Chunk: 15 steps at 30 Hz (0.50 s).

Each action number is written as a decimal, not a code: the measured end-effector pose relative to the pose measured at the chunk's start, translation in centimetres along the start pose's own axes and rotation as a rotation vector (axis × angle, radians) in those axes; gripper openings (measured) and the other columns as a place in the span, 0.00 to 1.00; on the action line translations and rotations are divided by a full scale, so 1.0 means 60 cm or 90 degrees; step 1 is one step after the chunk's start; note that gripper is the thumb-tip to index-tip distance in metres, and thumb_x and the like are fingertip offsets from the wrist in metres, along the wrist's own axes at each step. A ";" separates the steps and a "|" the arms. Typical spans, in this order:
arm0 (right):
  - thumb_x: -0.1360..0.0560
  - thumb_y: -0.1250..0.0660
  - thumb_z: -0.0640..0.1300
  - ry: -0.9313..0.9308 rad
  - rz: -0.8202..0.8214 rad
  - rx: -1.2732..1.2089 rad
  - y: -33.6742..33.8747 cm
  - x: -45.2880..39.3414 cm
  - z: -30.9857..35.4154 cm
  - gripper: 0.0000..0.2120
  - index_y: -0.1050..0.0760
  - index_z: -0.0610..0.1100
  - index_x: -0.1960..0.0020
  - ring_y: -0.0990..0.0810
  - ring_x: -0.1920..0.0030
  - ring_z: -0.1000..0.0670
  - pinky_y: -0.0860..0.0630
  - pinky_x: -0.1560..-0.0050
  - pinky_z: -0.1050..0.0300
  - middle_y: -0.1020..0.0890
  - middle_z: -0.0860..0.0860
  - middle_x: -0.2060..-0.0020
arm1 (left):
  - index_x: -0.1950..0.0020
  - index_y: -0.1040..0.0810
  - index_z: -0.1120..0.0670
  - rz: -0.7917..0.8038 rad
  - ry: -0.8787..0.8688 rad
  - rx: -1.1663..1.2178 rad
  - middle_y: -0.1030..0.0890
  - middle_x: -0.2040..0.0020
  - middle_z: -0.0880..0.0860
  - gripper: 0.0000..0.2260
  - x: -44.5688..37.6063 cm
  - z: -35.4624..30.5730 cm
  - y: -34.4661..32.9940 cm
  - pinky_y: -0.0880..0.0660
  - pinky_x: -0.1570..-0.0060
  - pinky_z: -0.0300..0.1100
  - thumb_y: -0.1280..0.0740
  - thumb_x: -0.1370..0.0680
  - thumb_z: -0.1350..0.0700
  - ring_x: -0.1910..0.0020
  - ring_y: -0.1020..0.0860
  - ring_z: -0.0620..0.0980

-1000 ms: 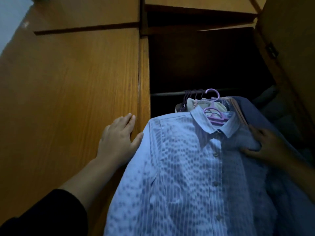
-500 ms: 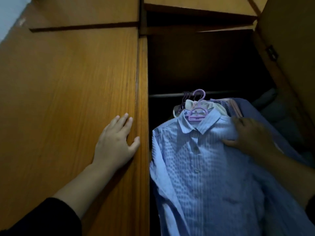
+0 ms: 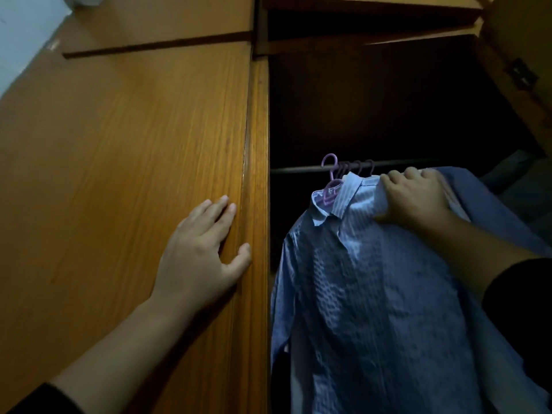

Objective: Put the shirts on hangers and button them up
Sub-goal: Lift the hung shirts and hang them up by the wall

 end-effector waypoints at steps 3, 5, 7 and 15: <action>0.35 0.37 0.72 -0.017 0.021 0.013 -0.018 -0.016 0.012 0.41 0.36 0.47 0.32 0.30 0.40 0.46 0.35 0.46 0.50 0.27 0.51 0.38 | 0.30 0.29 0.58 -0.015 -0.003 -0.003 0.30 0.29 0.55 0.32 -0.001 0.000 -0.002 0.40 0.33 0.48 0.44 0.27 0.40 0.28 0.35 0.55; 0.35 0.37 0.73 -0.034 0.028 0.017 -0.028 -0.027 0.017 0.41 0.36 0.47 0.31 0.30 0.39 0.46 0.35 0.44 0.48 0.27 0.51 0.38 | 0.30 0.29 0.58 -0.025 -0.007 -0.007 0.30 0.29 0.54 0.32 -0.001 0.000 -0.002 0.40 0.33 0.49 0.44 0.27 0.40 0.29 0.34 0.55; 0.35 0.36 0.72 -0.049 0.040 0.001 -0.040 -0.040 0.023 0.41 0.36 0.47 0.31 0.31 0.39 0.46 0.35 0.44 0.48 0.27 0.51 0.38 | 0.31 0.28 0.58 -0.036 -0.009 -0.008 0.28 0.30 0.54 0.32 -0.002 0.000 0.001 0.40 0.33 0.48 0.43 0.28 0.40 0.29 0.33 0.55; 0.33 0.35 0.69 -0.098 0.058 -0.029 -0.077 -0.084 0.051 0.36 0.33 0.46 0.34 0.30 0.40 0.46 0.36 0.45 0.49 0.25 0.49 0.40 | 0.31 0.27 0.55 -0.070 -0.009 0.044 0.29 0.32 0.47 0.33 -0.007 -0.003 0.011 0.41 0.34 0.41 0.42 0.31 0.39 0.32 0.37 0.42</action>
Point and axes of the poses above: each hand's wrist, its own x-axis away from the middle knuckle, its own y-axis out of the back of the hand, z = x × y, the point moved 9 cm from there along -x, towards the middle knuckle
